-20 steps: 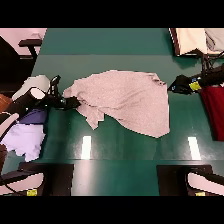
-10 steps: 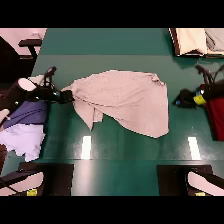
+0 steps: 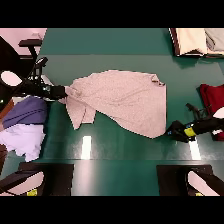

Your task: Fold the shirts.

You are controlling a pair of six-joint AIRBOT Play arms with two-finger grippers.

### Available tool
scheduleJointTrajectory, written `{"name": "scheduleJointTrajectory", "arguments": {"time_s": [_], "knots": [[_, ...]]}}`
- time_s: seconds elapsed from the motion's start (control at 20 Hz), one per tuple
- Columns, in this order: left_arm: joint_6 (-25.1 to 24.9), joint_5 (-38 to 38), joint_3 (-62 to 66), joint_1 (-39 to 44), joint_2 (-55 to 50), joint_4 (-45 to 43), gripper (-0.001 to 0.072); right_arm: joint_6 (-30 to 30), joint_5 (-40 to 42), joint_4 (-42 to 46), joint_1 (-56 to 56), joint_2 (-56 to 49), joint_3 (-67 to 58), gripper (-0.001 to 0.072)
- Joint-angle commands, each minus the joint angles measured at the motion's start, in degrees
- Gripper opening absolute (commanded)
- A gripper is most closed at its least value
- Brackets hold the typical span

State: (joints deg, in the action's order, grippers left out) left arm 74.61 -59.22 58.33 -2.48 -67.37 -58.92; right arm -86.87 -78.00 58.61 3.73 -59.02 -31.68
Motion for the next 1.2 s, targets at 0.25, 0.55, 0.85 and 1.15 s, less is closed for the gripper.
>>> {"name": "scheduleJointTrajectory", "arguments": {"time_s": [0.25,0.55,0.85,1.15], "knots": [[-0.1,-4.3,0.2,-0.1,0.3,-0.3,0.0022,-0.7,13.9,-4.8,-12.3,-9.9,-3.0,0.0172],[0.0,-5.7,7.8,-0.1,6.2,-1.7,0.0022,1.5,11.1,-1.3,-12.0,-4.9,-17.4,0.0016],[0.5,-6.3,34.4,-0.1,17.1,-1.8,0.0022,1.4,5.3,7.0,-3.8,10.8,-48.8,0.0016],[4.5,-7.1,59.5,-0.1,19.7,-1.8,0.0022,1.4,-3.3,7.5,5.0,14.5,-73.3,0.0016]]}}
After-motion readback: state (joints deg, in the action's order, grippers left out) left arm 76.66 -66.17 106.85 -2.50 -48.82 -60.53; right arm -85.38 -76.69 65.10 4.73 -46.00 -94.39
